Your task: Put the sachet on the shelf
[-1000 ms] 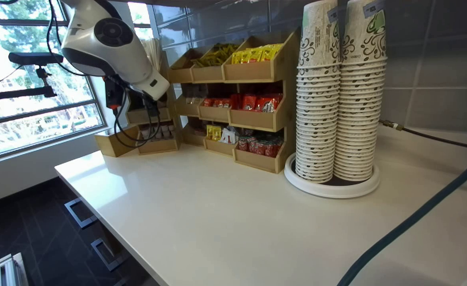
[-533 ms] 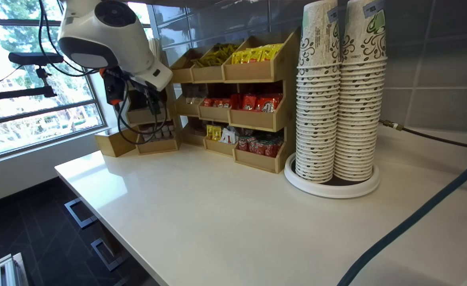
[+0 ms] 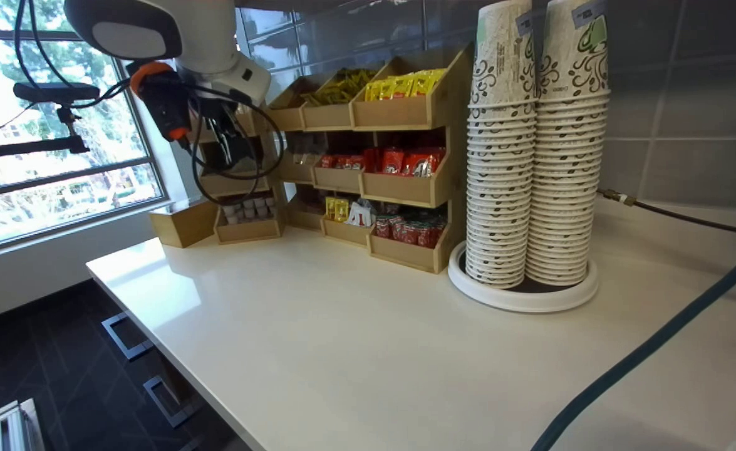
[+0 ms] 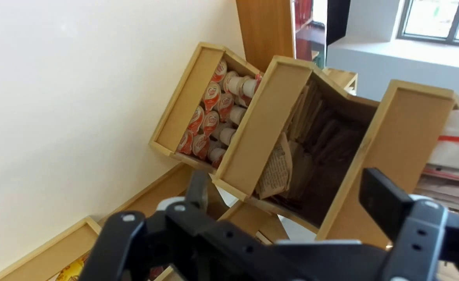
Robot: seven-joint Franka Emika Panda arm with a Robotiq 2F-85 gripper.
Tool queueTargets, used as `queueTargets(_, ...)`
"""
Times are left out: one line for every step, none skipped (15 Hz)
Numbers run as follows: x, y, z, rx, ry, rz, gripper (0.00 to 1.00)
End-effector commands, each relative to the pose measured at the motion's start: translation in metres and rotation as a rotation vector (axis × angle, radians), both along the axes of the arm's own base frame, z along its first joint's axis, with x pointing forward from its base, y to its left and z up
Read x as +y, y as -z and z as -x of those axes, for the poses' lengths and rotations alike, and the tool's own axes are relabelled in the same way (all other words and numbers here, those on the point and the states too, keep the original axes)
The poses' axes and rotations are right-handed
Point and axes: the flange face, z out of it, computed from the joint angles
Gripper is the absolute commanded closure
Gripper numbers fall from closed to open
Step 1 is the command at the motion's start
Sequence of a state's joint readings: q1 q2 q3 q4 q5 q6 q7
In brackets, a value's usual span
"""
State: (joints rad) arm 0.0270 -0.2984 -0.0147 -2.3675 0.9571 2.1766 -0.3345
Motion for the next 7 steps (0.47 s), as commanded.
queueTargets(-0.020, -0.021, 0.020, -0.023, -0.075, 0.032, 0.00)
queueTargets(-0.025, -0.027, 0.023, -0.031, -0.069, 0.018, 0.00)
queueTargets(-0.016, -0.016, 0.011, -0.015, -0.045, 0.011, 0.00)
queueTargets(-0.020, -0.021, 0.013, -0.024, -0.047, 0.007, 0.00)
queueTargets(-0.023, -0.024, 0.015, -0.029, -0.048, 0.005, 0.00)
queueTargets(-0.024, -0.026, 0.016, -0.031, -0.048, 0.005, 0.00)
queueTargets(-0.023, -0.026, 0.016, -0.032, -0.050, 0.006, 0.00)
